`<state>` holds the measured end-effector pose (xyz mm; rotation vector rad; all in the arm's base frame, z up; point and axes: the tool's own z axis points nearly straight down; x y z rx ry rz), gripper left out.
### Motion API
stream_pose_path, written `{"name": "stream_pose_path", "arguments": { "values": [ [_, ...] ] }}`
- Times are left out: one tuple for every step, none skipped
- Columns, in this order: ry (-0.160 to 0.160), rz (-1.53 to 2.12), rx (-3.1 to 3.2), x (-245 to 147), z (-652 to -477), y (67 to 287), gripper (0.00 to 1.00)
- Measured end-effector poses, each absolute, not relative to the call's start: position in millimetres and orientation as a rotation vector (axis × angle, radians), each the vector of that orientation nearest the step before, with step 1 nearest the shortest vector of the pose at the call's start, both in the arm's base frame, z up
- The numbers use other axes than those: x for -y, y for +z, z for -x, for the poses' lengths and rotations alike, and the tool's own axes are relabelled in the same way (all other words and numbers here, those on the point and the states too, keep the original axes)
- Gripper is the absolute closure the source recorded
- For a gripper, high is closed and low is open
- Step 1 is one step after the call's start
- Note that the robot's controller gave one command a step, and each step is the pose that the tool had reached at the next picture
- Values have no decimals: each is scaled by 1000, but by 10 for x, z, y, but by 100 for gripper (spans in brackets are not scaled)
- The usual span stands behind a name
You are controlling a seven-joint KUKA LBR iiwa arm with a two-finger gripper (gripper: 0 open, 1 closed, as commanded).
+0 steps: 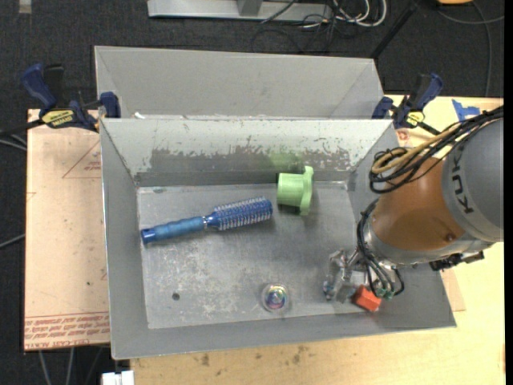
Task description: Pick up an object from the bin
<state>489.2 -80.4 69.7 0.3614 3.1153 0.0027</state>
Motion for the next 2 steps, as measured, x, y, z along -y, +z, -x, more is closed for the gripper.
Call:
{"name": "stream_pose_path", "arguments": {
  "values": [
    [1, -359, -3118, 801, -4902, 871, 100],
    [1, -355, -3114, 795, -4920, 1505, 100]
  ]
}}
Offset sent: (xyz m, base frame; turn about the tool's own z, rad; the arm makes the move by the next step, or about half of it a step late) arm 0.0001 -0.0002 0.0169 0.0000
